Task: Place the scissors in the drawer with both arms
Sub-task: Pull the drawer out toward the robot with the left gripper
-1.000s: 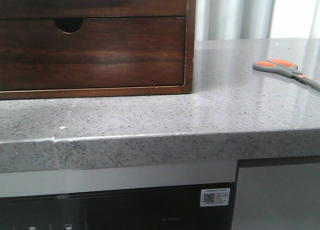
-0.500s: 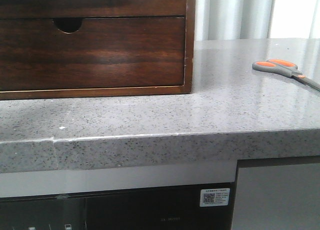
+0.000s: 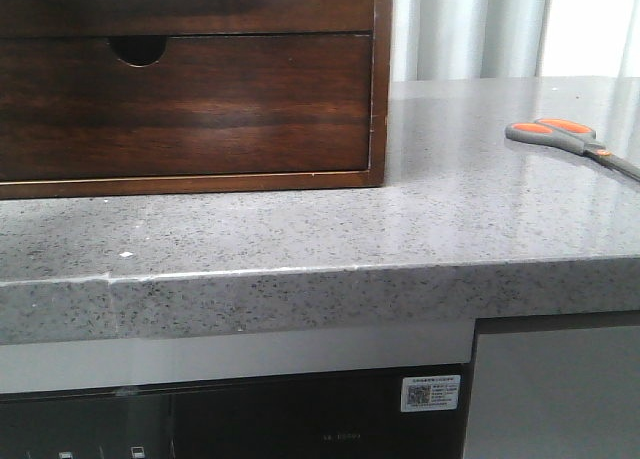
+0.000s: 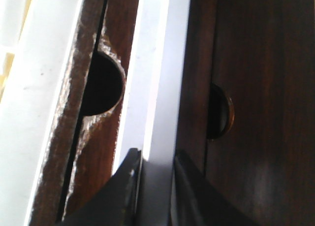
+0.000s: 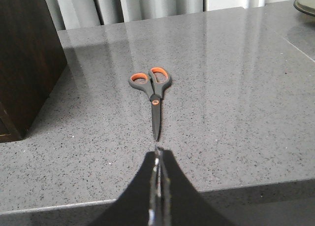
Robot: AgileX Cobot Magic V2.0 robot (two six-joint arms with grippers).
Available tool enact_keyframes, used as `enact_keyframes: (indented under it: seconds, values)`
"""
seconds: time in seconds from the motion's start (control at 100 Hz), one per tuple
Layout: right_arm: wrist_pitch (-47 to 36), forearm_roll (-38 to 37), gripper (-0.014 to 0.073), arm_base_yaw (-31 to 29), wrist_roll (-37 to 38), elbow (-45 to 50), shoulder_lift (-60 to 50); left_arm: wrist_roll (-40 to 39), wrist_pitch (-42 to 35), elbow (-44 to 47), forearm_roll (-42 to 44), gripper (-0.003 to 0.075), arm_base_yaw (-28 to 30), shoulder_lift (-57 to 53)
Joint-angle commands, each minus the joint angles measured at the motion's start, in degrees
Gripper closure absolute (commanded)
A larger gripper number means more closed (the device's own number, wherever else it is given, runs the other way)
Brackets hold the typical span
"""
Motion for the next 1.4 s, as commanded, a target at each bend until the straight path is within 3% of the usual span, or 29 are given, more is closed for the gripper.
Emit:
enact_keyframes:
  seconds: [0.0,0.42,1.09,1.39]
  values:
    - [-4.3,-0.3,0.0659,0.0,-0.2,-2.0,1.1,-1.1,-2.4,-0.6,-1.8,0.074,-1.2,-0.9]
    - [-3.9,-0.3,0.0659,0.0,-0.2,-2.0,1.1,-3.0,-2.5,2.6,-1.8,0.0739,-2.2,-4.4]
    - [-1.6,-0.2,0.0659,0.0,-0.2,-2.0,1.1,-6.1,-2.7,17.0,-1.8,0.0739,-2.3,-29.0]
    - [-1.0,-0.2,0.0659,0.0,-0.2,-2.0,1.1,-7.4,-2.8,18.1,1.5,0.0738,-2.3,-30.6]
